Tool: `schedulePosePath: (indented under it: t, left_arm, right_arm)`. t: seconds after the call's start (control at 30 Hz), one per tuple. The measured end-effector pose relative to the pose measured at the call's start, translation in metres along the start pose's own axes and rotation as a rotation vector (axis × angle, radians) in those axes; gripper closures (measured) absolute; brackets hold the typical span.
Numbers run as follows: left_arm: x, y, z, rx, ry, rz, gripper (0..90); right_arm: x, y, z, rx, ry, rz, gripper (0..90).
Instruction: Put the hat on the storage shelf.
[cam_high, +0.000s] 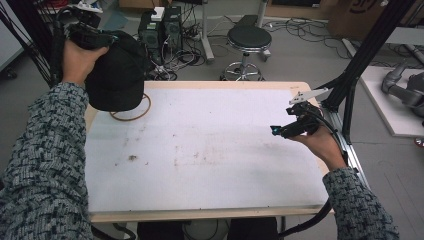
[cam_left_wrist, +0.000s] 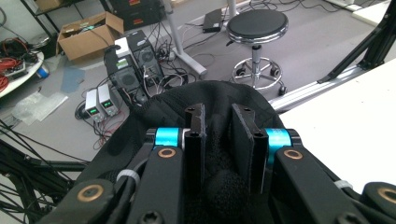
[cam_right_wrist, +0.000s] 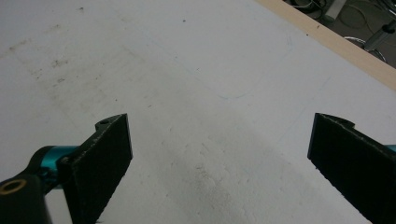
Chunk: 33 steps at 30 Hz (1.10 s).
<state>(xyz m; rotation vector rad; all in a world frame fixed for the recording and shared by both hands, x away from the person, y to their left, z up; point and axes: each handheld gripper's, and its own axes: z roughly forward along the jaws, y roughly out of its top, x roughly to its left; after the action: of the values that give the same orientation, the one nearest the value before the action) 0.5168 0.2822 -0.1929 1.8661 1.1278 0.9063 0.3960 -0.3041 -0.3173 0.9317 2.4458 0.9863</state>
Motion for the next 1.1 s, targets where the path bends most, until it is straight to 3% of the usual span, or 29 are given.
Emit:
schedulePosePath:
  t: [0.23, 0.53, 1.1]
  left_arm:
    - [-0.001, -0.004, 0.01, 0.03, 0.011, 0.016, 75.0]
    - [0.006, -0.017, 0.017, 0.037, 0.025, -0.017, 74.7]
    - [0.011, -0.024, 0.023, 0.009, 0.019, -0.028, 69.8]
  right_arm:
    - [0.0, 0.0, 0.004, 0.007, 0.001, -0.005, 6.1]
    - [-0.002, -0.005, 0.005, 0.014, 0.003, 0.0, 6.2]
    - [0.0, -0.004, 0.011, 0.026, 0.004, 0.0, 6.2]
